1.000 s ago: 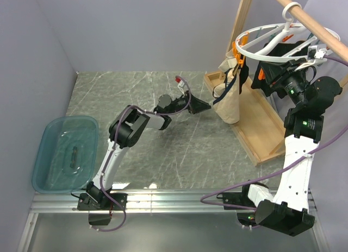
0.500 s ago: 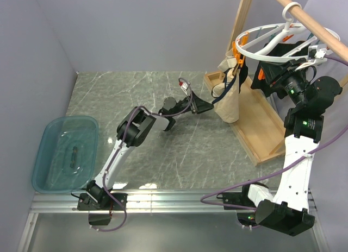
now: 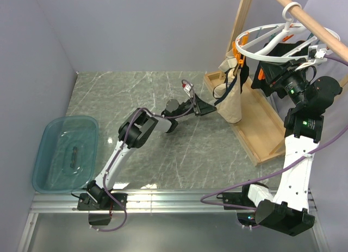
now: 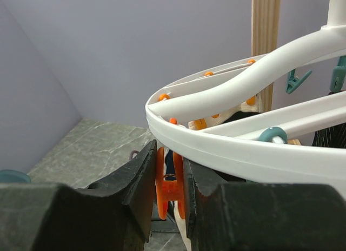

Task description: Clip the underwear to the hanger

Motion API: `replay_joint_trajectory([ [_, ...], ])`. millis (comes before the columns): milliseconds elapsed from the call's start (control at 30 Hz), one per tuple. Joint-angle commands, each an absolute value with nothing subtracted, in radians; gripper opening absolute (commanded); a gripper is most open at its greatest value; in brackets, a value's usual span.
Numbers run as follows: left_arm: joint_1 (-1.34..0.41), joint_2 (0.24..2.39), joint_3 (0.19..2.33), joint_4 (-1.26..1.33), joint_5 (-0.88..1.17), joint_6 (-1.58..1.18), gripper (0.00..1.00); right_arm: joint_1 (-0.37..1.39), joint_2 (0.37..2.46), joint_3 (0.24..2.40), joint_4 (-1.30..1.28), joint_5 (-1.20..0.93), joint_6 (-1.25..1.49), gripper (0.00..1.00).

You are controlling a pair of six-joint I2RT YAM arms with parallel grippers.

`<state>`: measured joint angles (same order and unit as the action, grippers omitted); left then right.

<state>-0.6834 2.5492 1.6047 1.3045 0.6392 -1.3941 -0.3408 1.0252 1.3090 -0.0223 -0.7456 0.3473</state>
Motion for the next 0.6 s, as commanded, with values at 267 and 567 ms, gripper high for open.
replay_joint_trajectory([
  [267,-0.661,2.398,1.479,1.763,0.661,-1.371,0.27,-0.341,1.005,1.328,-0.018,-0.801,0.334,0.0],
  [567,-0.669,2.453,1.551,1.726,0.634,-1.371,0.8,-0.341,1.0,1.342,-0.023,-0.805,0.347,0.0],
])
